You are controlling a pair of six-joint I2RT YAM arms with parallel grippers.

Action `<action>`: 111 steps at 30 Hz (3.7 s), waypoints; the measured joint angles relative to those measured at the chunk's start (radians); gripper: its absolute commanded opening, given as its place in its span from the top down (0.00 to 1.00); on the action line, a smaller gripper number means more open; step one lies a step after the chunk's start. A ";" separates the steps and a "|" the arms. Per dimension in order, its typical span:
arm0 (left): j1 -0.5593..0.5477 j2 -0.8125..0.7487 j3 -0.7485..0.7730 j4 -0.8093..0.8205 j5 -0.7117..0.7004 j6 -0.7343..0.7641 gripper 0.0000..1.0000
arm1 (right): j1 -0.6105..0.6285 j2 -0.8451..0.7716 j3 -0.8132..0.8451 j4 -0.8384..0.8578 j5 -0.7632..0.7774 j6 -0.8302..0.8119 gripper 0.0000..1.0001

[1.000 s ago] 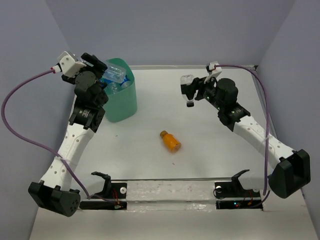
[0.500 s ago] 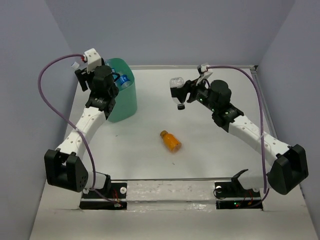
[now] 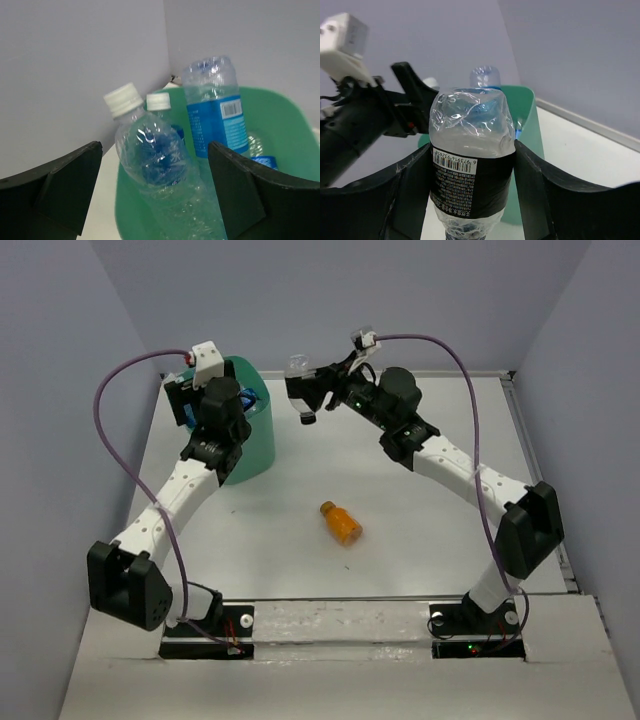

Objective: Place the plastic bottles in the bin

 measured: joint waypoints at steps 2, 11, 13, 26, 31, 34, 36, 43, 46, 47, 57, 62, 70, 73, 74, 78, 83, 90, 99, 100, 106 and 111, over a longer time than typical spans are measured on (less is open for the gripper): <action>0.002 -0.045 0.047 -0.060 0.032 -0.049 0.01 | 0.010 0.053 0.068 0.020 -0.001 0.013 0.55; 0.003 -0.350 0.166 -0.188 0.202 -0.239 0.01 | 0.069 0.355 0.420 0.057 -0.007 0.019 0.55; 0.007 -0.396 0.151 -0.210 0.241 -0.272 0.01 | 0.085 0.433 0.522 0.057 -0.002 -0.002 0.55; 0.022 -0.586 -0.156 -0.305 0.403 -0.377 0.01 | 0.137 0.742 0.847 -0.082 0.055 -0.167 0.03; 0.037 -0.602 -0.190 -0.297 0.425 -0.386 0.01 | 0.137 0.710 0.785 -0.095 0.056 -0.196 0.01; 0.041 -0.623 -0.202 -0.288 0.429 -0.389 0.01 | 0.137 0.636 0.705 -0.112 0.068 -0.210 0.05; 0.041 -0.634 -0.205 -0.285 0.430 -0.391 0.01 | 0.137 0.541 0.598 -0.125 0.084 -0.217 0.06; 0.041 -0.656 -0.210 -0.268 0.461 -0.401 0.01 | 0.137 0.040 0.029 -0.146 0.176 -0.218 0.02; 0.041 -0.665 -0.217 -0.262 0.486 -0.407 0.01 | 0.137 -0.084 -0.123 -0.227 0.214 -0.197 0.01; 0.041 -0.668 -0.219 -0.260 0.497 -0.410 0.01 | 0.137 -0.093 -0.153 -0.273 0.222 -0.190 0.01; 0.041 -0.706 -0.224 -0.244 0.566 -0.415 0.01 | 0.137 -0.014 -0.318 -0.734 0.274 -0.136 0.04; 0.041 -0.720 -0.224 -0.243 0.571 -0.415 0.01 | 0.137 0.005 -0.293 -0.845 0.264 -0.126 0.04; 0.041 -0.742 -0.224 -0.238 0.586 -0.418 0.01 | 0.143 0.043 -0.290 -0.893 0.167 -0.108 0.27; 0.041 -0.747 -0.224 -0.238 0.592 -0.419 0.01 | 0.148 0.079 -0.286 -0.893 0.149 -0.096 0.52; 0.041 -0.749 -0.224 -0.238 0.593 -0.420 0.01 | 0.151 0.084 -0.279 -0.894 0.146 -0.096 0.52; 0.041 -0.756 -0.224 -0.238 0.594 -0.422 0.01 | 0.156 0.084 -0.247 -0.895 0.151 -0.087 0.64; 0.041 -0.775 -0.230 -0.237 0.596 -0.422 0.01 | 0.156 0.084 -0.157 -0.893 0.146 -0.091 0.67; 0.041 -0.787 -0.235 -0.237 0.596 -0.423 0.01 | 0.156 0.070 0.020 -0.886 0.131 -0.108 0.67; 0.041 -0.790 -0.236 -0.237 0.595 -0.425 0.01 | 0.156 0.148 0.496 -0.653 0.131 -0.148 0.69; 0.041 -0.790 -0.236 -0.237 0.595 -0.425 0.01 | 0.156 0.172 0.544 -0.617 0.130 -0.150 0.70; 0.041 -0.791 -0.236 -0.237 0.595 -0.426 0.01 | 0.156 0.417 0.816 -0.502 0.099 -0.142 0.69; 0.041 -0.791 -0.236 -0.237 0.596 -0.426 0.01 | 0.159 0.620 0.894 -0.469 0.082 -0.135 0.61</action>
